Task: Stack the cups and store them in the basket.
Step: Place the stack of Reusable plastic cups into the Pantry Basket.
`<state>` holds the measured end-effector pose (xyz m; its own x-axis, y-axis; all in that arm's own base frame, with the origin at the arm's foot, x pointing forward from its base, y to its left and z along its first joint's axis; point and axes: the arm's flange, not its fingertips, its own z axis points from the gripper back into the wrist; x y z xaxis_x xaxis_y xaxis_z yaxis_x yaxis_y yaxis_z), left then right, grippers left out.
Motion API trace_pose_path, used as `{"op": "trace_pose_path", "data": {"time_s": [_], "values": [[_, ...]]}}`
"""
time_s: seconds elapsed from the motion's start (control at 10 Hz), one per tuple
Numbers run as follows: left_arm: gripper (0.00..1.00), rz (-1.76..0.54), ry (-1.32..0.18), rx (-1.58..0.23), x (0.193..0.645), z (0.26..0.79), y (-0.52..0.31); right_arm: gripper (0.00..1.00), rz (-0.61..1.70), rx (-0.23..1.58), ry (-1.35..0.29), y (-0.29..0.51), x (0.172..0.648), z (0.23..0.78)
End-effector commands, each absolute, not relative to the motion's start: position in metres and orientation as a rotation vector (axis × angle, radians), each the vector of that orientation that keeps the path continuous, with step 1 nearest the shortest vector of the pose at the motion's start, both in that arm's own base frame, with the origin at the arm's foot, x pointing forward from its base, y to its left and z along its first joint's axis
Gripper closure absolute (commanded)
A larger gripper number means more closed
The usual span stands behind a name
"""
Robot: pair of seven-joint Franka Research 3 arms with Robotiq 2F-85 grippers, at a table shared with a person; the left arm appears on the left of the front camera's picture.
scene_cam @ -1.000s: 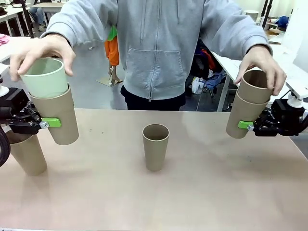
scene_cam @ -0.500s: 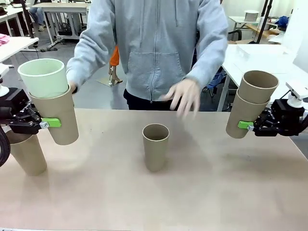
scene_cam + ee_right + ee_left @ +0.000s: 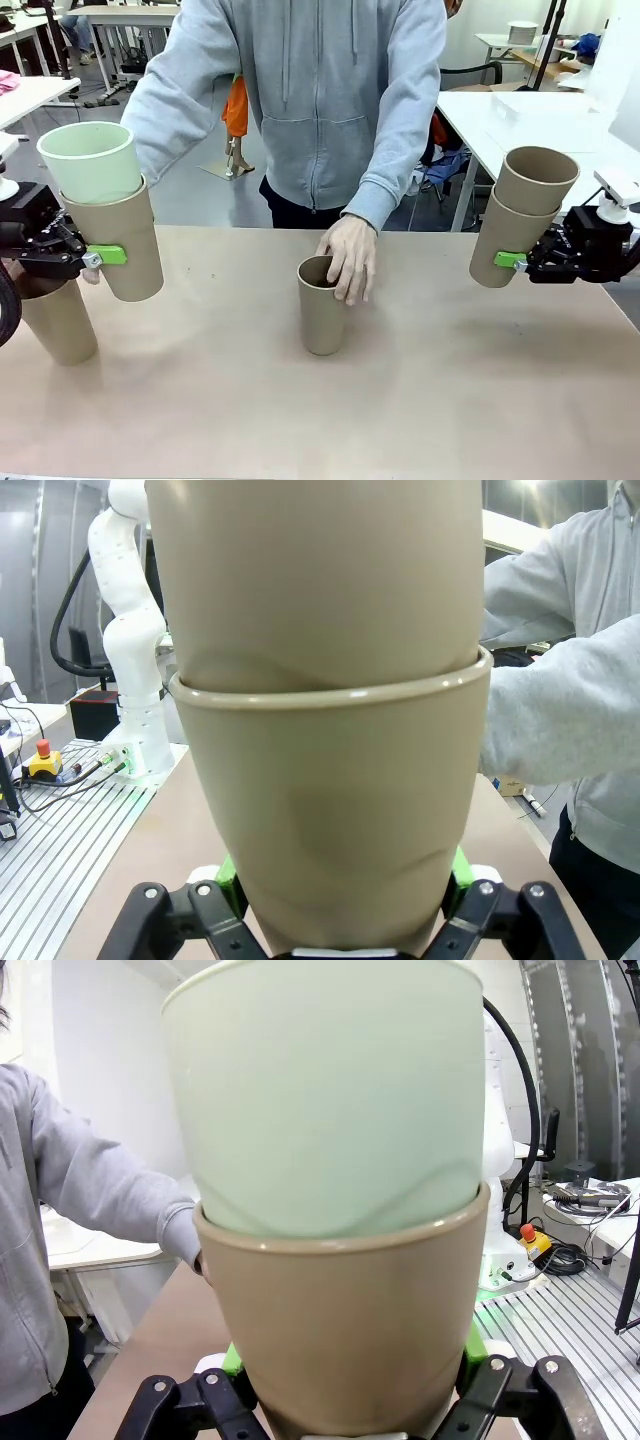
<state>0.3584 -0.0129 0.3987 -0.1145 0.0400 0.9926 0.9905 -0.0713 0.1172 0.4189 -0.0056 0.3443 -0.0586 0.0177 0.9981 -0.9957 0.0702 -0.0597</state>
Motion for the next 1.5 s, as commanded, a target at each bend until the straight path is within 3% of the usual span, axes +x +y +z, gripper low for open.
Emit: {"op": "trace_pose_path", "data": {"time_s": [0.0,1.4], "values": [[0.14,-1.328,-1.278,-1.240,0.3568,0.4028,-0.0134,0.16,1.213,1.116,-1.279,-0.0050,0.4187,0.3473],[0.14,-1.328,-1.278,-1.240,0.3568,0.4028,-0.0134,0.16,1.213,1.116,-1.279,-0.0050,0.4187,0.3473]]}}
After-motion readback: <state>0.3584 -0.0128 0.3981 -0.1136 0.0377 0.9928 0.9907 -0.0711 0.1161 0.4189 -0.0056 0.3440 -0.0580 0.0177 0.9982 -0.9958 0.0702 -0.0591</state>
